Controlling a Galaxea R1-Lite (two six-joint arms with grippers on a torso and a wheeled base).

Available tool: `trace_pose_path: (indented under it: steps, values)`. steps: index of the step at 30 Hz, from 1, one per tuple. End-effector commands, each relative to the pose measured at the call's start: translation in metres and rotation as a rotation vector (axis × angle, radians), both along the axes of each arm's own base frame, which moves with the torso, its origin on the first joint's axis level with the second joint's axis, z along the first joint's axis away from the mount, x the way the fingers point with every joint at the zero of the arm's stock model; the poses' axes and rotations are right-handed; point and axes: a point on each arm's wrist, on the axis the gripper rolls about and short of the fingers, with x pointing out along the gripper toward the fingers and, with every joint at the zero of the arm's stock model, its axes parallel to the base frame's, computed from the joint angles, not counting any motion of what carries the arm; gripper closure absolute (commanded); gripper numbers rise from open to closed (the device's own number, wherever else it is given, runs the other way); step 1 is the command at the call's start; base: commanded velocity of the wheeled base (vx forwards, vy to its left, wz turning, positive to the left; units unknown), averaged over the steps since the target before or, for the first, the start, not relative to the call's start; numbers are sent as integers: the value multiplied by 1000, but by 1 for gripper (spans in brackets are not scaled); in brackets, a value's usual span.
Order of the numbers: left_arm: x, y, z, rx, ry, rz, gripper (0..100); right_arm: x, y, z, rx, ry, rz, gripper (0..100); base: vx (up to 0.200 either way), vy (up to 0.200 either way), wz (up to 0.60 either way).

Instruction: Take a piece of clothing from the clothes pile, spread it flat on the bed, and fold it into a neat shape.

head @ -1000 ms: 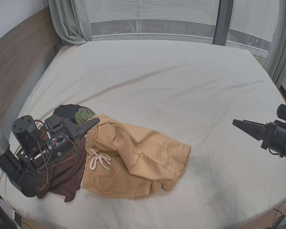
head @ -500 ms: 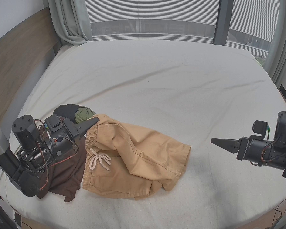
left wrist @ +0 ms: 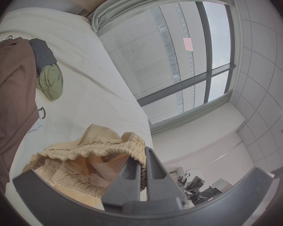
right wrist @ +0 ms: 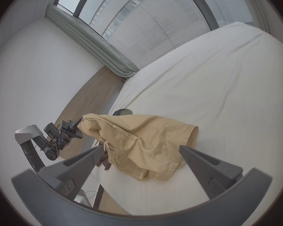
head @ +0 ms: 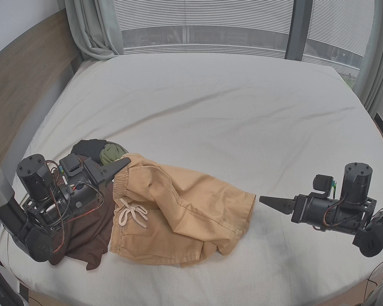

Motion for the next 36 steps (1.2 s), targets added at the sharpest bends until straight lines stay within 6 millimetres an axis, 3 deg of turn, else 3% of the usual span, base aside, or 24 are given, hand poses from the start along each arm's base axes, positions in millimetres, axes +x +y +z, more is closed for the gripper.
trace_pose_path:
  steps: [1, 20, 26, 36]
  values:
    - [1, 1, -1, 1, 4, 5, 100, 7, 7, -29, -14, 88, 4, 0, 0, 0, 0]
    - [1, 2, -1, 0, 3, 8, 100, 26, 17, -98, 9, 165, -13, 0, 0, 0, 0]
    - [2, 4, -2, -1, 7, 14, 100, 26, 23, -100, 45, 179, -10, 0, 0, 0, 0]
    - [2, 4, 0, -1, 0, 14, 100, 34, 33, -121, 27, 216, 2, 0, 0, 0, 0]
